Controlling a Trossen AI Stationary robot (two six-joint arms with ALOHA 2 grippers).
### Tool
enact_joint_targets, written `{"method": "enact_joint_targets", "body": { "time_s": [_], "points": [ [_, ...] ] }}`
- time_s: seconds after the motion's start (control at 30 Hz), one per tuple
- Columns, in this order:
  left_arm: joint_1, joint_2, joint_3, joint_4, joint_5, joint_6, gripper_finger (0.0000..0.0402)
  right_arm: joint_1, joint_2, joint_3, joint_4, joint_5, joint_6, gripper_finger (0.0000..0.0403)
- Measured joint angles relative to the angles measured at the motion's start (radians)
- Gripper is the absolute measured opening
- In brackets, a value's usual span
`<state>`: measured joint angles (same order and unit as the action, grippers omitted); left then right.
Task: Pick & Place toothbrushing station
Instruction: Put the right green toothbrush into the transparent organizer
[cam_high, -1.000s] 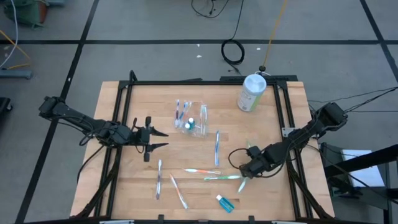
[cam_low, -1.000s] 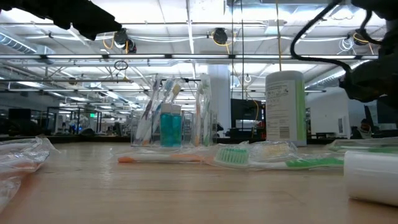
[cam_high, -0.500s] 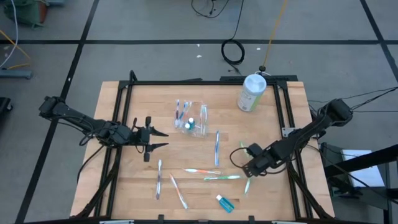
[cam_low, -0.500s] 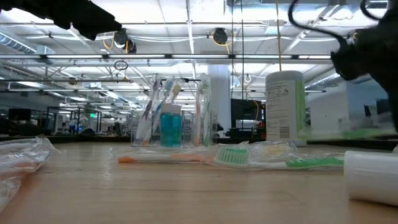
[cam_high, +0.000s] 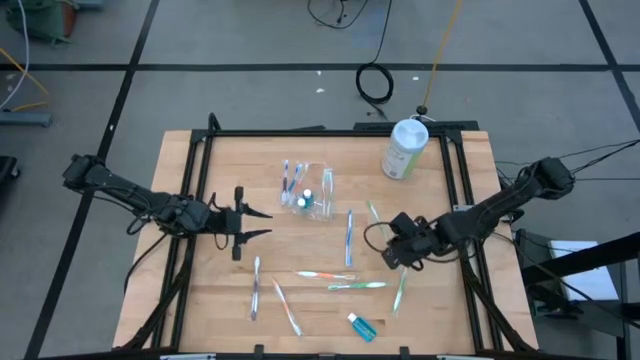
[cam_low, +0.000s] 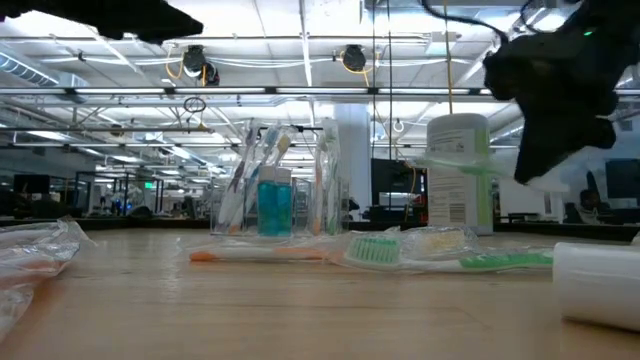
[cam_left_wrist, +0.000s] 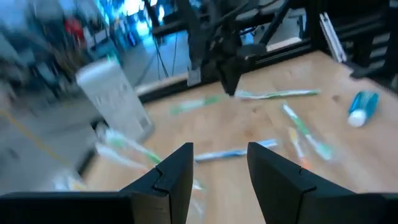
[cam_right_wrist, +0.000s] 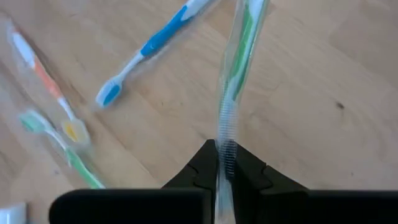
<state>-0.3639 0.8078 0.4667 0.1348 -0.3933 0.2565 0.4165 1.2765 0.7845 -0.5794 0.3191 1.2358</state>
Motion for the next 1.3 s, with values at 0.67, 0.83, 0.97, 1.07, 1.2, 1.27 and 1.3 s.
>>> {"method": "enact_joint_targets", "body": {
  "time_s": [0.67, 0.83, 0.97, 1.07, 1.2, 1.27, 1.3],
  "points": [
    [0.091, 0.536, 0.059, 0.576, 0.076, 0.599, 0.0157, -0.207, 0.064, 0.001, 0.774, -0.244, 0.047, 0.0017],
    [0.091, 0.659, 0.175, 0.544, 0.078, 0.732, 0.0157, -0.214, 0.106, 0.001, 0.820, -0.246, 0.176, 0.0017],
    [0.099, 0.752, 0.299, 0.449, 0.079, 0.780, 0.0168, -0.215, 0.140, 0.001, 0.885, -0.268, 0.182, 0.0018],
    [0.102, 0.822, 0.374, 0.386, 0.078, 0.810, 0.0191, -0.217, 0.158, 0.001, 0.918, -0.291, 0.169, 0.0018],
    [0.102, 0.880, 0.435, 0.316, 0.077, 0.864, 0.0224, -0.219, 0.165, 0.001, 0.927, -0.324, 0.160, 0.0018],
    [0.102, 0.897, 0.445, 0.306, 0.081, 0.868, 0.0234, -0.219, 0.165, 0.001, 0.928, -0.325, 0.147, 0.0018],
    [0.102, 0.906, 0.452, 0.305, 0.080, 0.868, 0.0237, -0.219, 0.164, 0.001, 0.930, -0.327, 0.139, 0.0018]
  ]
}}
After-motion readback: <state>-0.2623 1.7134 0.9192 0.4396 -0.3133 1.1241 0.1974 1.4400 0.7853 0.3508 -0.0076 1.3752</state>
